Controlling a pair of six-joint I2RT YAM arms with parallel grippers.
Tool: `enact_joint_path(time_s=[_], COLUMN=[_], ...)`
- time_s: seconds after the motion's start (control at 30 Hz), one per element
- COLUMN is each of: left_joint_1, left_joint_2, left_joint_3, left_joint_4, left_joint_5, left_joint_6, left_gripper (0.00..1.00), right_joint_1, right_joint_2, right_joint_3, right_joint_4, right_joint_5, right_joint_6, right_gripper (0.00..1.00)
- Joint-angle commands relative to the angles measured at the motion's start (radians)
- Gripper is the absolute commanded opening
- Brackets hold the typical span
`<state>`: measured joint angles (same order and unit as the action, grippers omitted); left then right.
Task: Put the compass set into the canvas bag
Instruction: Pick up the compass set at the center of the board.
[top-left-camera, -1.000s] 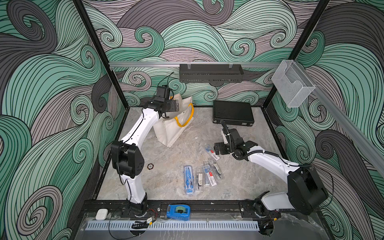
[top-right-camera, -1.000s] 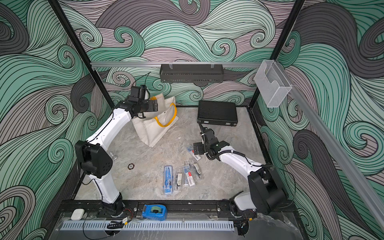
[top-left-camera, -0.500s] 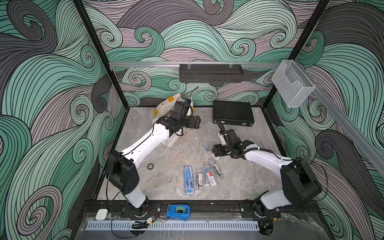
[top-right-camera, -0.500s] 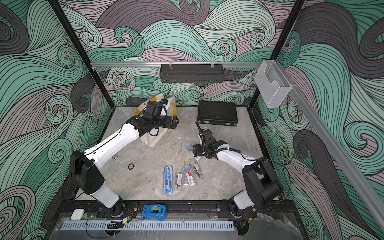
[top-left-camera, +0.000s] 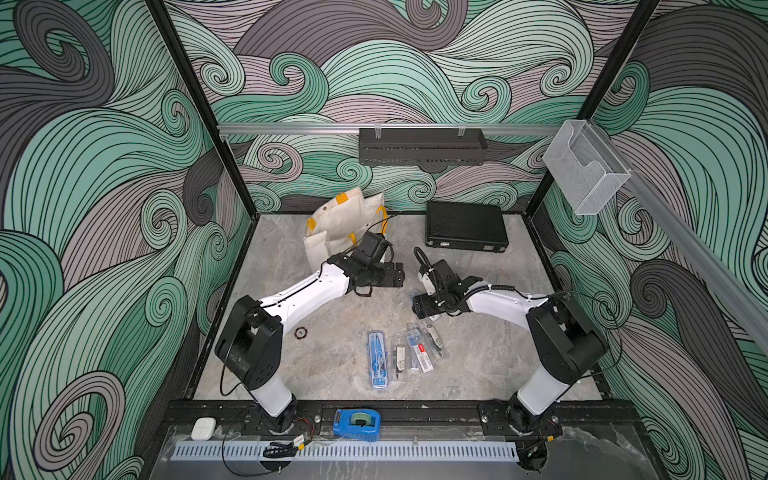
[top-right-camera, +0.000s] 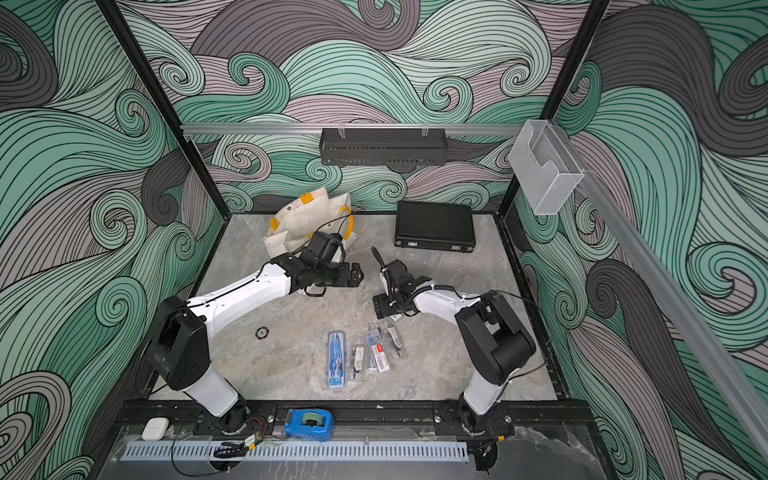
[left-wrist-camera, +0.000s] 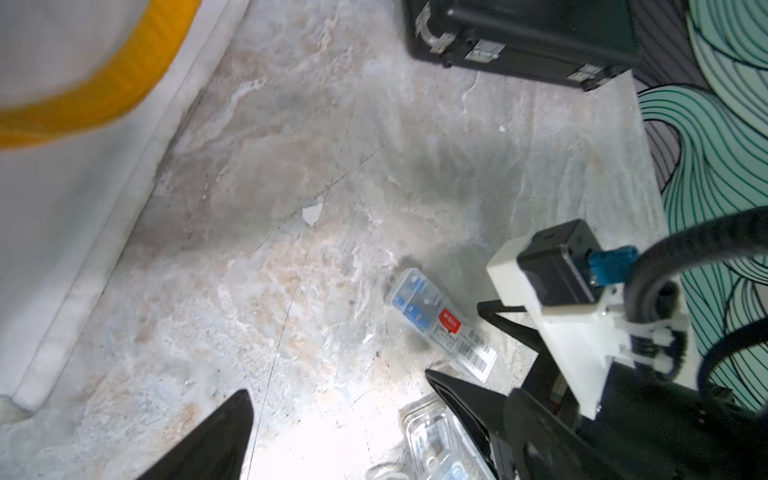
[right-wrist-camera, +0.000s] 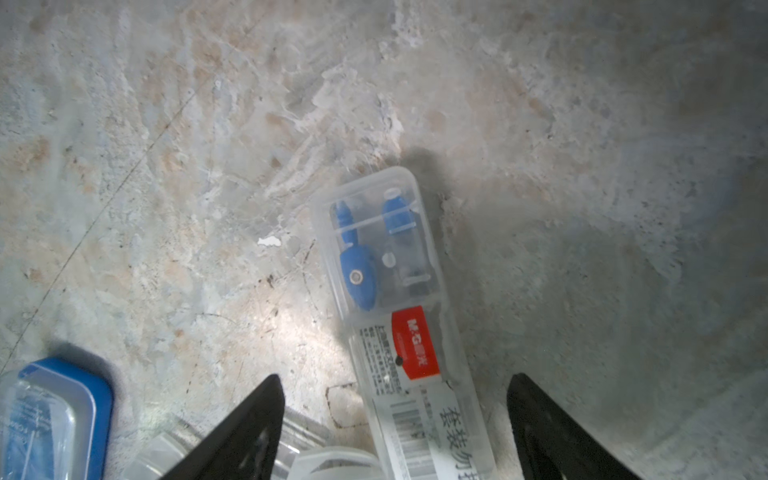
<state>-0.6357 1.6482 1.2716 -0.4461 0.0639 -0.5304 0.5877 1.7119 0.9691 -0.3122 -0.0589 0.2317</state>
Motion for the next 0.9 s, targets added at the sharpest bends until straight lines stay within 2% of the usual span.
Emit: enact_joint_path(time_s=[0.0,0.23,0.4,0.6,0.87], left_joint_1=[-0.007,-0.012,-0.012,-0.012,-0.011], left_joint_2=[0.014,0.041,0.058,0.070,0.086], left_joint_3=[0.006,0.010,0.018,0.018,0.026], left_joint_4=[-0.008,0.007,0.007,0.016,0.026], left_joint_5=[-0.007,-0.001,0.000,0.005,0.019], left_joint_6=[-0.040,-0.039,-0.030,-0.031,-0.036], left_gripper=[0.95,0.95,0.95,0.95,0.95], right_joint_1=[-0.001,-0.051,-0.065,-0.059,-0.054], right_joint_2=[0.034,0.046,0.038,0.052,0.085], right_joint_3=[0.040,0.053,0.047,0.042,0.023], right_joint_4=[-0.035,-0.042,-0.042,-0.042,-0.024], right_joint_5=[0.083,0.116,0.127,0.081,0.105], right_joint_6=[0.016,0.077,0.083,0.071,0.081], right_gripper=[0.82,0.73,0.72,0.70,0.57])
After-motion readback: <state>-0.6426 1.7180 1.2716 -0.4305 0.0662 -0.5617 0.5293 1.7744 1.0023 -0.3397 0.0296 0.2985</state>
